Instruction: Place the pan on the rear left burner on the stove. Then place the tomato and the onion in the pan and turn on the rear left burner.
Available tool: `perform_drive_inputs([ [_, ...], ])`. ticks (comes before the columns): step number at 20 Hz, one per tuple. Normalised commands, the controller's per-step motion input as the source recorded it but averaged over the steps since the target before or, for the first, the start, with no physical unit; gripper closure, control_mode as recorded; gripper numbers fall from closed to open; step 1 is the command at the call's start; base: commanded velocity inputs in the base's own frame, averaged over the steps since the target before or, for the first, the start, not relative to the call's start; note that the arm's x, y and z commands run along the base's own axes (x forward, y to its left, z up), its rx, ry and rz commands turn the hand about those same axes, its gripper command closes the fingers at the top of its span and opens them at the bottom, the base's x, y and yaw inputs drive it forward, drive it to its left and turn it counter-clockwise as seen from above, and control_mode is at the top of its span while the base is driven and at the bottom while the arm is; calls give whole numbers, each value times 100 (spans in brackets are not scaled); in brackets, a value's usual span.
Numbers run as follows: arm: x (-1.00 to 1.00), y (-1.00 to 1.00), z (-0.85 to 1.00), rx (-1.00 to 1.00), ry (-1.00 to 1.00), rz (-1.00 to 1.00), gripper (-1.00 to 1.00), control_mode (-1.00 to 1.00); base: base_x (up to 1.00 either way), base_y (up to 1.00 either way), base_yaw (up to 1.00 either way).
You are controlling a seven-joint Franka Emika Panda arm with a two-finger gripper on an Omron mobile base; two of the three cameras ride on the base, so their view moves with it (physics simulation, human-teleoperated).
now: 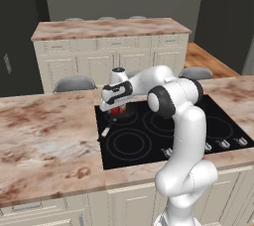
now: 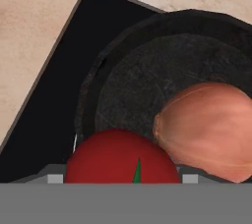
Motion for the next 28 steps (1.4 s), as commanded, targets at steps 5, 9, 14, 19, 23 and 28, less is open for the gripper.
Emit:
perform_drive_inputs([
  [5, 0, -24, -5, 0, 0, 0, -100, -100, 0, 0, 0],
  [9, 0, -22, 0, 0, 0, 0, -100, -100, 0, 0, 0],
  [14, -4, -13, 5, 0, -1, 0, -100, -100, 0, 0, 0],
  [19, -59, -1, 55, 0, -11, 0, -100, -100, 0, 0, 0],
  [23, -67, -13, 50, 0, -5, 0, -100, -100, 0, 0, 0],
  [28, -79, -62, 11, 0, 0, 0, -100, -100, 0, 0, 0],
])
